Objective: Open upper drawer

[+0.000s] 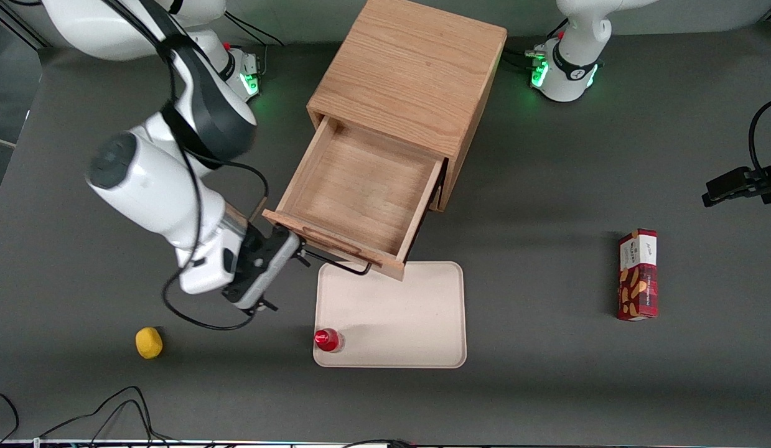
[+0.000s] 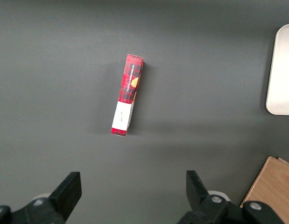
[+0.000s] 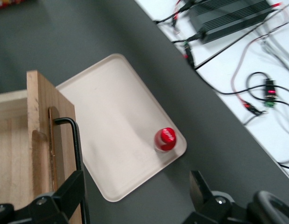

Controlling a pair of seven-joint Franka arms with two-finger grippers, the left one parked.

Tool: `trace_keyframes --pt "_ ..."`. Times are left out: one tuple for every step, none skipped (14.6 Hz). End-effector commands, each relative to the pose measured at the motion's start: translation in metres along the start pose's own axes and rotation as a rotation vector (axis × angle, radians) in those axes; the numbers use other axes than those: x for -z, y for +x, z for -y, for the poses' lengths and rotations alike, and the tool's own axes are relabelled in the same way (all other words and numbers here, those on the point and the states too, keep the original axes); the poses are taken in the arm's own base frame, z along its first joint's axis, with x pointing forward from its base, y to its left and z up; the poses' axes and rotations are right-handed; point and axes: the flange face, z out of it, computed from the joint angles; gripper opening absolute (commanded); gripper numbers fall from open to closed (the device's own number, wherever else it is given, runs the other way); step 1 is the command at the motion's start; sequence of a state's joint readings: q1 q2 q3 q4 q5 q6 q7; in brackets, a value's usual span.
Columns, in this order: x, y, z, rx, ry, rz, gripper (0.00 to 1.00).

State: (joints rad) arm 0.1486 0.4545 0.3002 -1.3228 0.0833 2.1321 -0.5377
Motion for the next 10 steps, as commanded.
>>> trace_keyframes --pt "0.052 -0.038 -0.02 -0.149 0.019 -0.024 1.0" --pt "0.068 -0.049 -0.025 -0.226 0.04 -0.027 1.0" --pt "0.08 -0.06 -0.027 -0.308 0.054 -0.009 1.0" --pt "0.1 -0.073 -0.03 -0.394 0.05 0.008 1.0" --pt "0.113 -0.089 -0.035 -0.477 0.05 0.042 1.0" --pt "0.124 -0.103 -0.04 -0.545 0.05 0.066 1.0" --pt "0.138 -0.113 -0.04 -0.566 0.042 0.089 1.0" --pt "0.147 -0.131 -0.046 -0.593 0.034 0.123 1.0" --pt "0.158 -0.15 -0.052 -0.607 -0.009 0.164 1.0" --pt "0.156 -0.164 -0.055 -0.587 -0.08 0.238 1.0"
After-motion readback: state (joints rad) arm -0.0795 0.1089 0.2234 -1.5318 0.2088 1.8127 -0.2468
